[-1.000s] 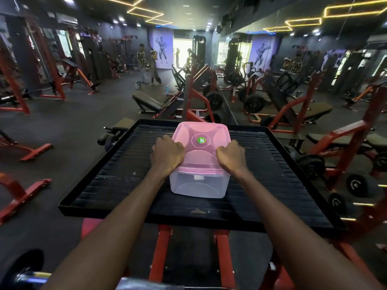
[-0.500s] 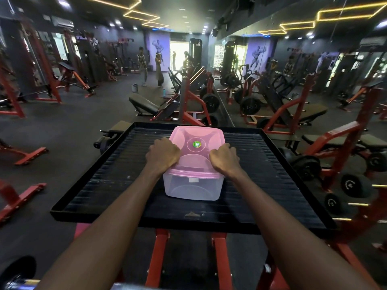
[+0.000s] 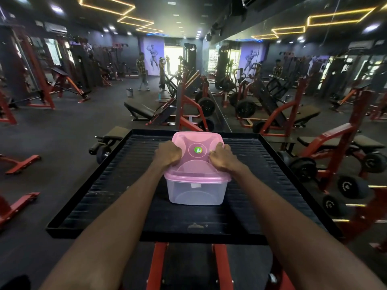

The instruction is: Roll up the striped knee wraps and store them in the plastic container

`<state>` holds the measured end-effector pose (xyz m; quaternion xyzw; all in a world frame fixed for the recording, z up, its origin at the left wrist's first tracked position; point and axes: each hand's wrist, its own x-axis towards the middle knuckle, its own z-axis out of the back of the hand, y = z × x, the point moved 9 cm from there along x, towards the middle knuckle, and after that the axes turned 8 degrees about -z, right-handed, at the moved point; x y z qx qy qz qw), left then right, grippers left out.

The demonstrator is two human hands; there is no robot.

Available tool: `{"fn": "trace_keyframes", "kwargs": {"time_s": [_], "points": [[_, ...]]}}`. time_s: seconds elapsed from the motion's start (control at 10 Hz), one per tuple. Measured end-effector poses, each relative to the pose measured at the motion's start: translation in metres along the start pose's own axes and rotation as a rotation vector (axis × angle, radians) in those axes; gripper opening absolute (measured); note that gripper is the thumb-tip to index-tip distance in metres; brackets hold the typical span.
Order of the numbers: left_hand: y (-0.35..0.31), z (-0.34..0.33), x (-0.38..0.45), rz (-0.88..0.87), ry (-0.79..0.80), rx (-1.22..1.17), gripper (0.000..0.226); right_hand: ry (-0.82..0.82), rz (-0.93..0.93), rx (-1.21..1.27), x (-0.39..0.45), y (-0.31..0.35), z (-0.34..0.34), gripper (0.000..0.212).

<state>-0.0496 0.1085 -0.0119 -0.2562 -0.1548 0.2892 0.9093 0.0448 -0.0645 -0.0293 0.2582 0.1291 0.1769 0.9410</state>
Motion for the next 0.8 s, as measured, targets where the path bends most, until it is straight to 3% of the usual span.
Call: {"fn": "trace_keyframes", "kwargs": {"time_s": [0.1,0.3,0.4,0.6,0.8], "points": [[0.002,-0.002,0.006,0.012,-0.005,-0.017,0.032,-0.007,-0.01,-0.046,0.007,0.0,0.002,0.088],[-0.019,-0.002,0.024,-0.209,-0.034,0.106,0.051,-0.146,0.075,-0.259,0.021,0.023,0.003,0.07],[-0.025,-0.018,0.038,-0.321,0.052,0.134,0.042,-0.122,0.106,-0.334,0.029,0.03,-0.003,0.068],[-0.016,-0.025,0.046,-0.336,0.075,0.134,0.044,-0.108,0.103,-0.344,0.032,0.028,-0.005,0.063],[-0.033,0.004,0.039,-0.372,-0.011,0.117,0.035,-0.166,0.089,-0.325,0.032,0.042,0.015,0.044]]}}
